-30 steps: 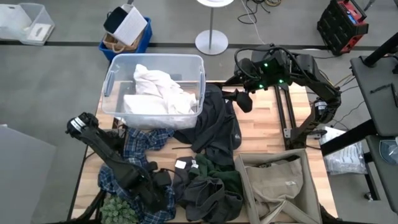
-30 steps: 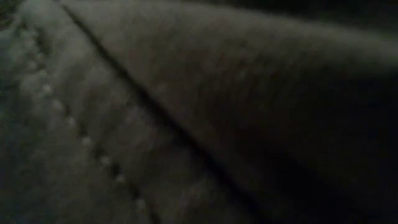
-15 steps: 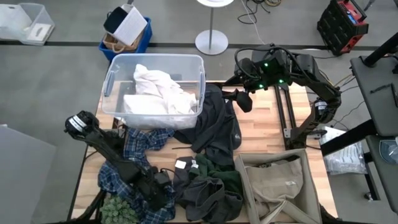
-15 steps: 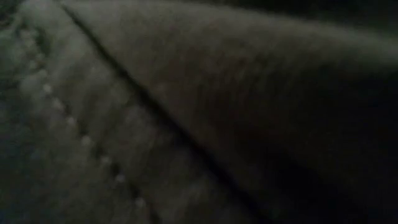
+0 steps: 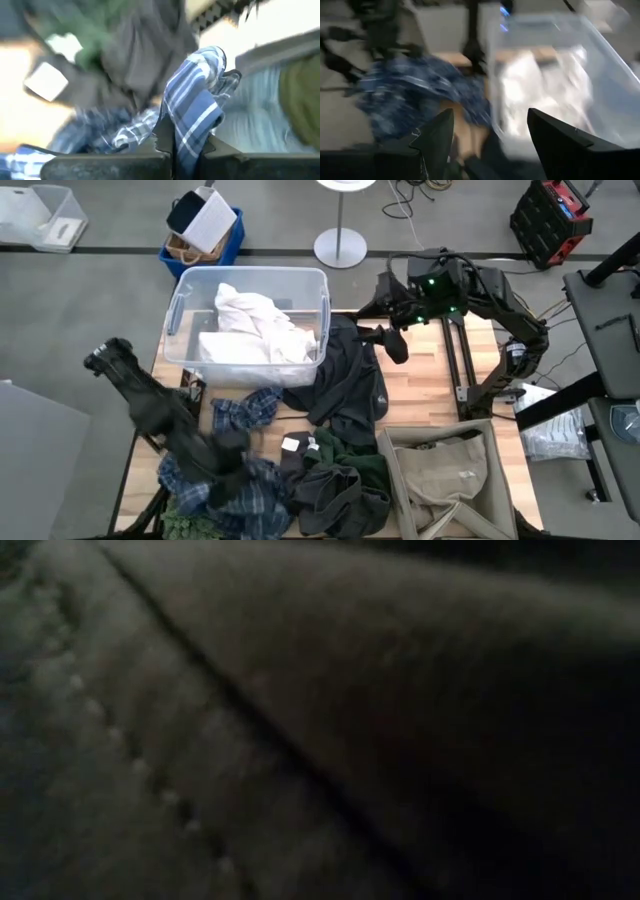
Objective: Sort clothes
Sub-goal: Put the blue checkered shirt into the laundry organizer
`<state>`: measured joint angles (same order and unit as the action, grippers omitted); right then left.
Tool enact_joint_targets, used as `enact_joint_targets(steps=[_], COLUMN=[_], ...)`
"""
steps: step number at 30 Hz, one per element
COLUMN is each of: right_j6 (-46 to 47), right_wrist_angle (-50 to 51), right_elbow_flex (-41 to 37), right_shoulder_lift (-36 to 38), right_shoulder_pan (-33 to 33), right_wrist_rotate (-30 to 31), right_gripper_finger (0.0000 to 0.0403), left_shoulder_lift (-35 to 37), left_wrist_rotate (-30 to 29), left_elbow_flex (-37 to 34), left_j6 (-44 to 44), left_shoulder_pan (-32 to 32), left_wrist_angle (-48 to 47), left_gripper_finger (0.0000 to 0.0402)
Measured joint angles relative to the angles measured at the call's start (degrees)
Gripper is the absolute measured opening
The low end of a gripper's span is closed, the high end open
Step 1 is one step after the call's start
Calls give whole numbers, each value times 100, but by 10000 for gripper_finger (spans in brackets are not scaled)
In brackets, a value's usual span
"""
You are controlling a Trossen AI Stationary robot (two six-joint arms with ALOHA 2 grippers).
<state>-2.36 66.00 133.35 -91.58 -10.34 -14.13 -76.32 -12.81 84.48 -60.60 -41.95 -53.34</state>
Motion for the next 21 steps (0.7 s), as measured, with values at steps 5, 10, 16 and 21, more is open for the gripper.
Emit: enact_joint_targets(steps=[5,10,16,21], right_j6=[267,366,550,809], right_wrist_angle=[-945,-1624,-2650,-2895], right_elbow_flex=[-27,-32,1,16], right_shoulder_lift=[-231,-658,-989,-1224], right_shoulder_pan=[232,631,964,971], right_wrist_rotate=[-689,-733,-1292,-1290], right_gripper_finger=[268,305,340,349], left_shoulder_lift=[-226,-740,-1230,-1039], left_wrist_rotate=[-1231,-2375,-3452,-3474], left_elbow_flex=[1989,3724,4945,4501], left_j6=[694,1707,2873,4197], left_shoulder_pan=[196,491,931,1255], left_wrist_angle=[-1615,-2246,-2382,-804], left_gripper_finger=[0,0,0,0])
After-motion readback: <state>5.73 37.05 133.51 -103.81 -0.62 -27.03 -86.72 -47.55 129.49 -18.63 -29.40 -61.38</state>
